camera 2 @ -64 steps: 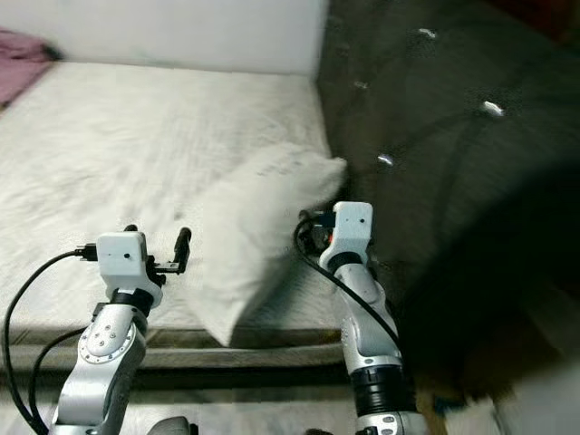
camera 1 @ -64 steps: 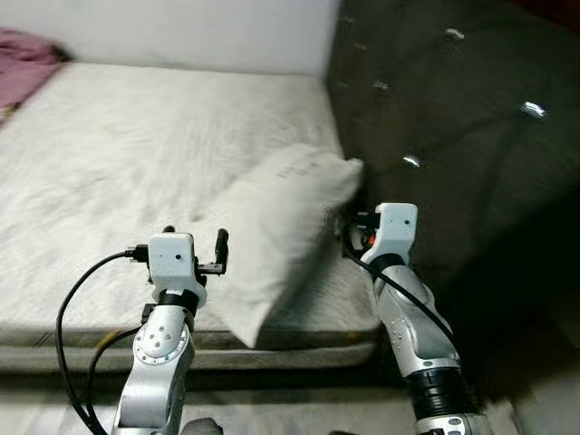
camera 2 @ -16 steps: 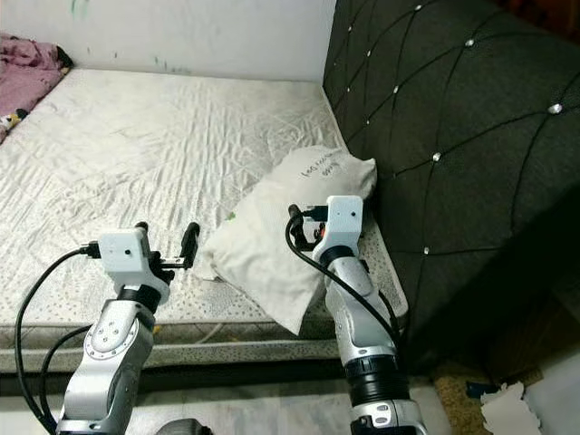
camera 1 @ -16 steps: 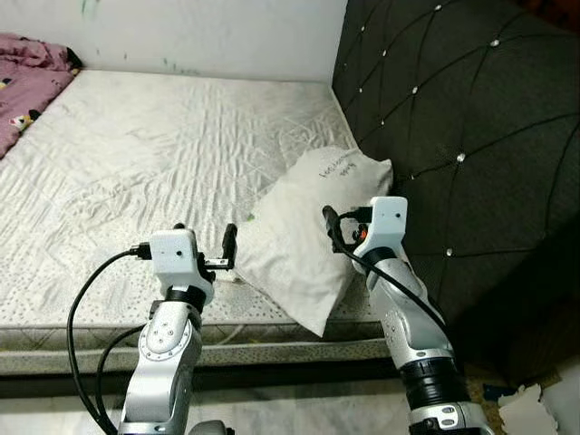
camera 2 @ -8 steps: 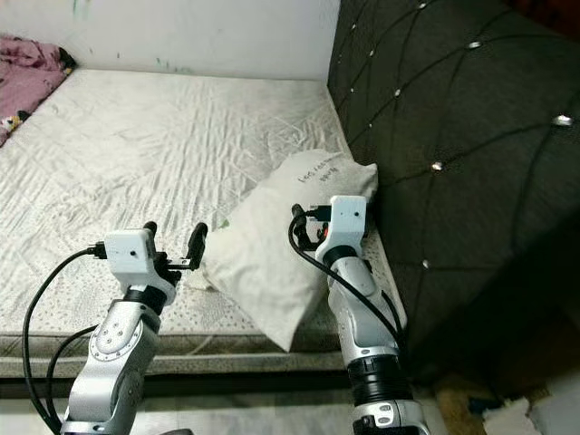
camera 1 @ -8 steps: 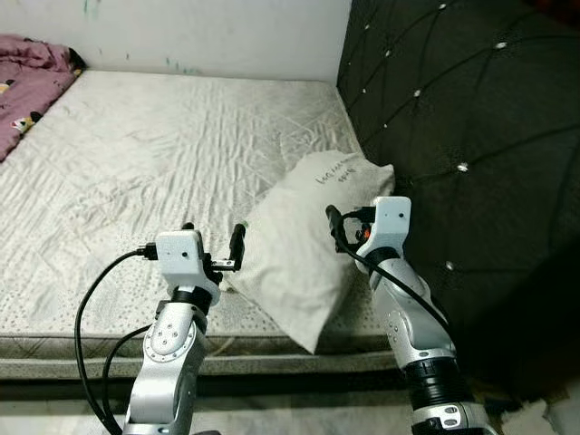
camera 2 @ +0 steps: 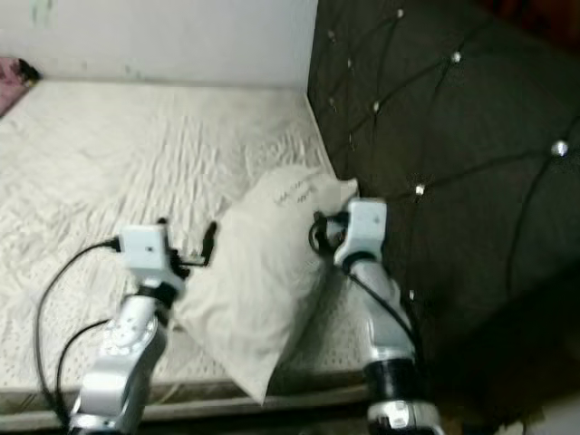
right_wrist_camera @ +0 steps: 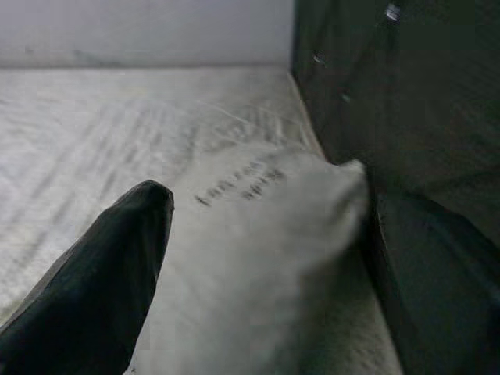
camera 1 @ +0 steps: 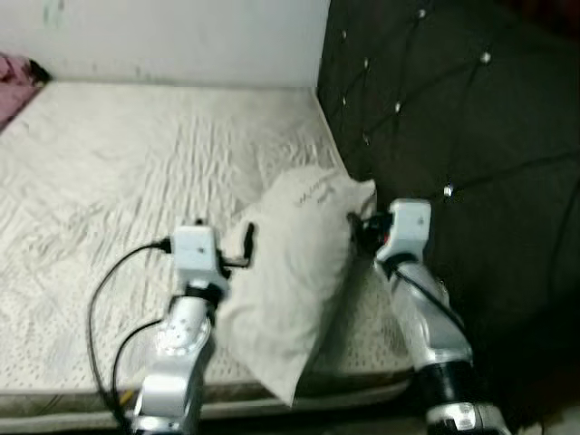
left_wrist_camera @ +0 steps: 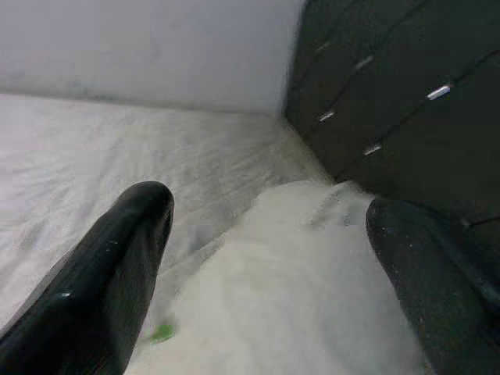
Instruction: Clean up the room
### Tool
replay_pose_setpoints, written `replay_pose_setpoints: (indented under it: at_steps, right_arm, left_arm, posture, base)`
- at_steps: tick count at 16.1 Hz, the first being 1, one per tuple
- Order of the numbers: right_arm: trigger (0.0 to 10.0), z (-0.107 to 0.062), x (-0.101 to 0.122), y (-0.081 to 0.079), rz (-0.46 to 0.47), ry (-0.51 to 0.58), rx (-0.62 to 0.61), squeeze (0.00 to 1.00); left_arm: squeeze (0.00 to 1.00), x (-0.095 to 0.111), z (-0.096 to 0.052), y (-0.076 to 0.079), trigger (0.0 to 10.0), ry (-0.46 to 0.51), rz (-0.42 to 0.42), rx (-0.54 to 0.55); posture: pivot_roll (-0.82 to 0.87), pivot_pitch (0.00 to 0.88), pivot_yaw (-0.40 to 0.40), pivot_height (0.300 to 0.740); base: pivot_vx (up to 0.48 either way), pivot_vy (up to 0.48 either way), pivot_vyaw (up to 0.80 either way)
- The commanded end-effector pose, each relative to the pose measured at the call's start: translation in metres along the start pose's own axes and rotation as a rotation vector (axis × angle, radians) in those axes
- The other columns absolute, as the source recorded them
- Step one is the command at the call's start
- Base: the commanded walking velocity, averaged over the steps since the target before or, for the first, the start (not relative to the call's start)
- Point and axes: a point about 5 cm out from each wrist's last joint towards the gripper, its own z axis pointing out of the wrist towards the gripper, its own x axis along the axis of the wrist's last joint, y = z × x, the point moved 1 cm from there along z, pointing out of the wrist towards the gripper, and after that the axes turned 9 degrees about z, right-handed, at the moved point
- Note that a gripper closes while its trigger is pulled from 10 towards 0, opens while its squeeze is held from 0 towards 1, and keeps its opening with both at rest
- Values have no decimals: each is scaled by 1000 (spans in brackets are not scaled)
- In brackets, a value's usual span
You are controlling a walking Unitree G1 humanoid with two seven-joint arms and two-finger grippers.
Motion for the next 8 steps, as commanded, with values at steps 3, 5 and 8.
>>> replay_pose_setpoints:
  at_steps: [3, 5, 8]
  right_arm:
    - [10000, 4, -2, 0, -16, -16, 5, 0]
    - [10000, 6, -2, 4, -14, -15, -3, 0]
    - [10000, 5, 9, -8, 41, 55, 3, 0]
  left_arm:
    - [0, -14, -7, -5, 10000, -56, 64, -96]
    - [0, -13, -11, 1, 10000, -62, 40, -174]
    - [0, 3, 2, -3, 10000, 0, 54, -68]
  posture:
    - [140, 0, -79, 740]
    - [148, 0, -72, 740]
    - [110, 0, -37, 740]
  base:
    - [0, 0, 0]
    - [0, 0, 0]
    - [0, 0, 0]
